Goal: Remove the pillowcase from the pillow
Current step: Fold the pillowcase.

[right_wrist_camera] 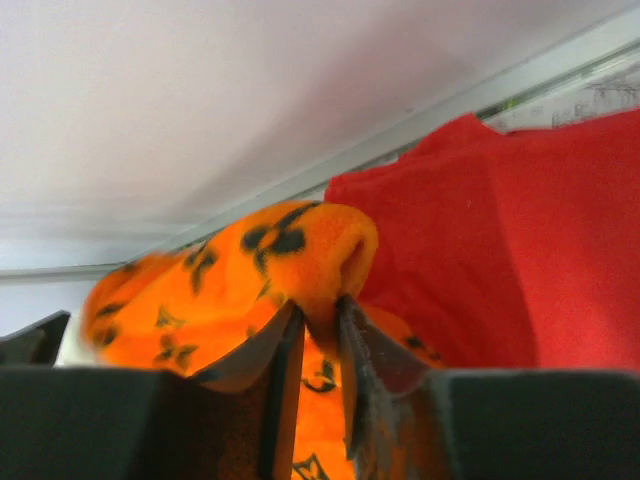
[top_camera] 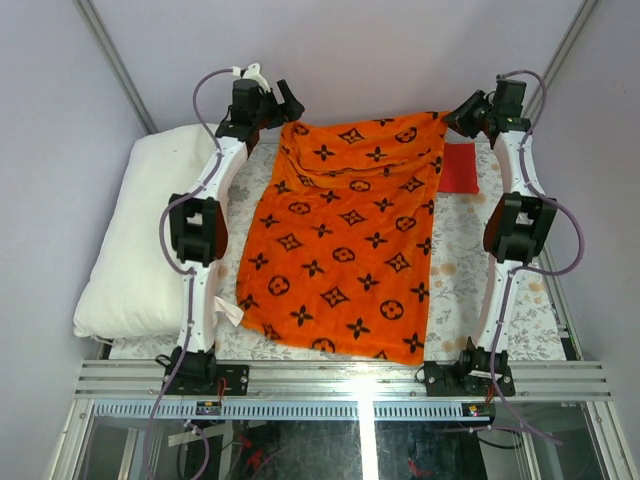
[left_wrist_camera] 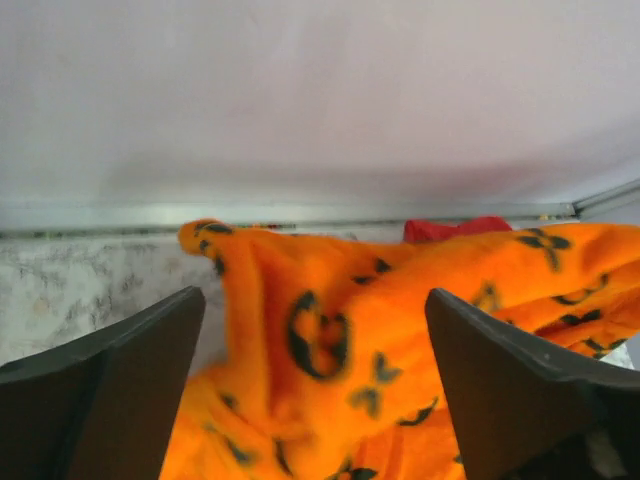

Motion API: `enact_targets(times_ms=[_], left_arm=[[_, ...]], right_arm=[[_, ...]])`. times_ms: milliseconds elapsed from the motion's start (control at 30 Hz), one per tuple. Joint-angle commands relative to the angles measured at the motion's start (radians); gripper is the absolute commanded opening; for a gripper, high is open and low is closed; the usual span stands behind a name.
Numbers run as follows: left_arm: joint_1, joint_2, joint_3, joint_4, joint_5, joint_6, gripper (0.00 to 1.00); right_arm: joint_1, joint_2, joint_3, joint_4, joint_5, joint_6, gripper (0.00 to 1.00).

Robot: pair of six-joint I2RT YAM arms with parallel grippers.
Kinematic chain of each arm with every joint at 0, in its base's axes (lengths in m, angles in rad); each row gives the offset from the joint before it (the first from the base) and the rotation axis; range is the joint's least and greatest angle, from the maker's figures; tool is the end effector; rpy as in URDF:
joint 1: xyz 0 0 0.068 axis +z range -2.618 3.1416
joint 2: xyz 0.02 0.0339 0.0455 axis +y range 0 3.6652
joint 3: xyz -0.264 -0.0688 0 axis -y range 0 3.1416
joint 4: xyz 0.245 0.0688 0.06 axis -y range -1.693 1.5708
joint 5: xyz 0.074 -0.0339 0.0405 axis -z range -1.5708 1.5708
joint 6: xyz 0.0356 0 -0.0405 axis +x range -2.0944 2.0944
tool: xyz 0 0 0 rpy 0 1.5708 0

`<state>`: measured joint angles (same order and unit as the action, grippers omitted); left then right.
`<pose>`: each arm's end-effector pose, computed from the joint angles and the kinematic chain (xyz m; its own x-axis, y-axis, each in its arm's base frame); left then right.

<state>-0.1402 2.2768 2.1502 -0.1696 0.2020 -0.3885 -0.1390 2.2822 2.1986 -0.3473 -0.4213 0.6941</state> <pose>0.5397 -0.0834 0.3112 -0.3913 -0.3195 -0.8630 0.1931 0.8884 -0.4165 0.5351 -0.0602 0.3083 -0.4725 0.6555 -0.5891 0.0790 0.6972 0.7125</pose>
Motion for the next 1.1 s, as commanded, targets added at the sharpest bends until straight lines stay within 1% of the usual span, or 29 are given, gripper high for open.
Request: enact_targets(times_ms=[0,33,67,100,133,167,200,267,333,367,400,467,500,533,567,600,633,700,733,800,867,900,967,1067], left_arm=[[0.036,0.099,0.264,0.040,0.052,-0.059,1.00],[0.039,0.084,0.243,0.033,0.042,-0.059,1.00],[0.042,0.048,0.182,0.052,0.034,-0.060,1.00],[0.044,-0.007,0.046,0.094,0.029,-0.058,1.00],[0.042,-0.072,-0.028,0.160,0.024,-0.056,1.00],[0.037,-0.132,-0.190,0.217,0.017,-0.053,1.00],[0.033,-0.193,-0.290,0.257,0.006,-0.047,1.00],[0.015,-0.285,-0.434,0.268,-0.015,-0.029,1.00],[-0.014,-0.356,-0.557,0.234,-0.041,-0.014,1.00],[-0.033,-0.393,-0.631,0.231,-0.056,-0.011,1.00],[-0.054,-0.437,-0.705,0.245,-0.067,-0.010,1.00],[-0.108,-0.479,-0.838,0.281,-0.090,-0.010,1.00],[-0.136,-0.500,-0.888,0.291,-0.095,-0.011,0.99],[-0.163,-0.516,-0.936,0.297,-0.105,-0.019,0.97],[-0.183,-0.528,-0.983,0.305,-0.110,-0.036,0.94],[-0.197,-0.540,-1.026,0.317,-0.090,-0.049,0.90],[-0.203,-0.552,-1.071,0.328,-0.066,-0.064,0.83],[-0.202,-0.580,-1.173,0.365,-0.028,-0.114,0.66],[-0.202,-0.596,-1.231,0.396,-0.017,-0.133,0.59],[-0.202,-0.622,-1.337,0.455,0.013,-0.186,0.41],[-0.205,-0.651,-1.438,0.500,0.040,-0.225,0.28],[-0.207,-0.671,-1.483,0.521,0.049,-0.243,0.24],[-0.225,-0.732,-1.572,0.552,0.048,-0.279,0.20],[-0.279,-0.852,-1.676,0.525,-0.004,-0.300,0.17]], right_arm=[[-0.033,0.049,0.205,-0.009,-0.152,0.039,0.48],[-0.036,0.022,0.137,0.029,-0.167,0.051,0.60],[-0.035,-0.031,0.041,0.085,-0.163,0.063,0.66],[-0.035,-0.100,-0.151,0.178,-0.155,0.086,0.71],[-0.034,-0.180,-0.255,0.275,-0.146,0.116,0.74],[-0.034,-0.246,-0.426,0.365,-0.134,0.138,0.76],[-0.033,-0.310,-0.523,0.413,-0.116,0.154,0.76],[-0.020,-0.411,-0.696,0.463,-0.086,0.172,0.76],[0.024,-0.505,-0.829,0.484,-0.040,0.159,0.75],[0.058,-0.546,-0.882,0.470,0.002,0.143,0.73],[0.099,-0.592,-0.931,0.458,0.044,0.133,0.69],[0.197,-0.626,-1.019,0.461,0.099,0.130,0.62],[0.245,-0.649,-1.053,0.461,0.111,0.131,0.57],[0.287,-0.657,-1.091,0.464,0.117,0.132,0.44],[0.319,-0.662,-1.126,0.470,0.116,0.135,0.28],[0.350,-0.668,-1.163,0.477,0.116,0.137,0.18],[0.374,-0.668,-1.199,0.483,0.113,0.129,0.11],[0.428,-0.660,-1.261,0.469,0.105,0.108,0.00],[0.449,-0.652,-1.296,0.470,0.098,0.101,0.00],[0.480,-0.640,-1.382,0.494,0.084,0.100,0.00],[0.494,-0.642,-1.491,0.528,0.067,0.105,0.00],[0.497,-0.652,-1.537,0.540,0.062,0.110,0.00],[0.500,-0.681,-1.603,0.548,0.054,0.113,0.00],[0.500,-0.738,-1.658,0.503,0.057,0.094,0.00]])
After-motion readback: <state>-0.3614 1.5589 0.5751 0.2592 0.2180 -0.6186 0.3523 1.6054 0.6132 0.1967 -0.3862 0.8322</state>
